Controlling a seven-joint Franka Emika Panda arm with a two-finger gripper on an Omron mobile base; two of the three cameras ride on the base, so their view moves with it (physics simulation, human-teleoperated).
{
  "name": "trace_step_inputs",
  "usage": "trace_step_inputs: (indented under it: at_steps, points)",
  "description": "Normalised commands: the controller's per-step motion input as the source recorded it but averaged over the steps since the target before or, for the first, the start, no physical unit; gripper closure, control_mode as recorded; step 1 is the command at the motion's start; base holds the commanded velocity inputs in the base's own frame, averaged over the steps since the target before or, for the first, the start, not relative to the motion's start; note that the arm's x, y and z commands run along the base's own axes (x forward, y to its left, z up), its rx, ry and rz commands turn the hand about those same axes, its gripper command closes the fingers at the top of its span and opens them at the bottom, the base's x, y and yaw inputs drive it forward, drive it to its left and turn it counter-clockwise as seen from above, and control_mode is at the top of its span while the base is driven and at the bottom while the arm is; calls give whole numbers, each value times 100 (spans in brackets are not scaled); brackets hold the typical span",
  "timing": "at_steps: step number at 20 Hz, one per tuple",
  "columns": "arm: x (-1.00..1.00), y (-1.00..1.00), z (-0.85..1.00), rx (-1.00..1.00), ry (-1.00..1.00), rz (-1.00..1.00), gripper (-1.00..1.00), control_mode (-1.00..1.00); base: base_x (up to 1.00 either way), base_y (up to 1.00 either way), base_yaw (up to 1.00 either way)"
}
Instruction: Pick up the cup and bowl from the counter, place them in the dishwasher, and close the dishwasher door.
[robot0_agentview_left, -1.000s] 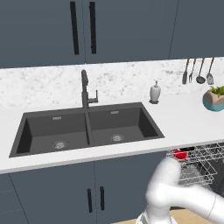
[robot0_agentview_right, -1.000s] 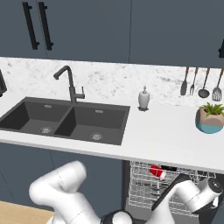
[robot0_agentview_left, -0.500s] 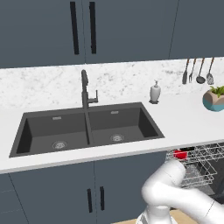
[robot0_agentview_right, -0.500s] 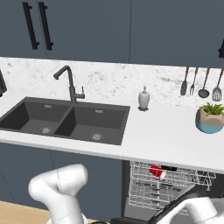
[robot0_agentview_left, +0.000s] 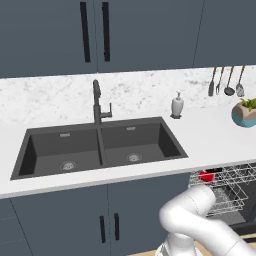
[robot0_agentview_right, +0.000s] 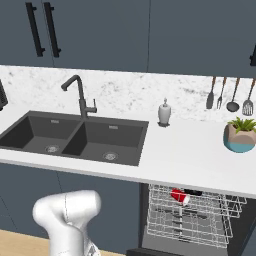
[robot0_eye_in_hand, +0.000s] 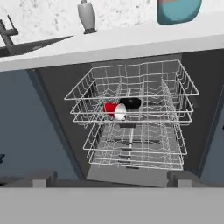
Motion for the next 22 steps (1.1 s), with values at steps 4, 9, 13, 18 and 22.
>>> trace_step_inputs:
  at_steps: [4,9,13,18,22]
  points:
    - [-100,0,-64,2,-37,12,-100,-100,0,0,0]
    - [-95,0,-83,15,-40,5,-100,-100,0,0,0]
    - [-10,-11,-100,12,-26,0,-100,-100,0,0,0]
    - [6,0,-100,18,-9,0,-100,-100,0,0,0]
    - [18,9,-100,16,-6,0,-100,-100,0,0,0]
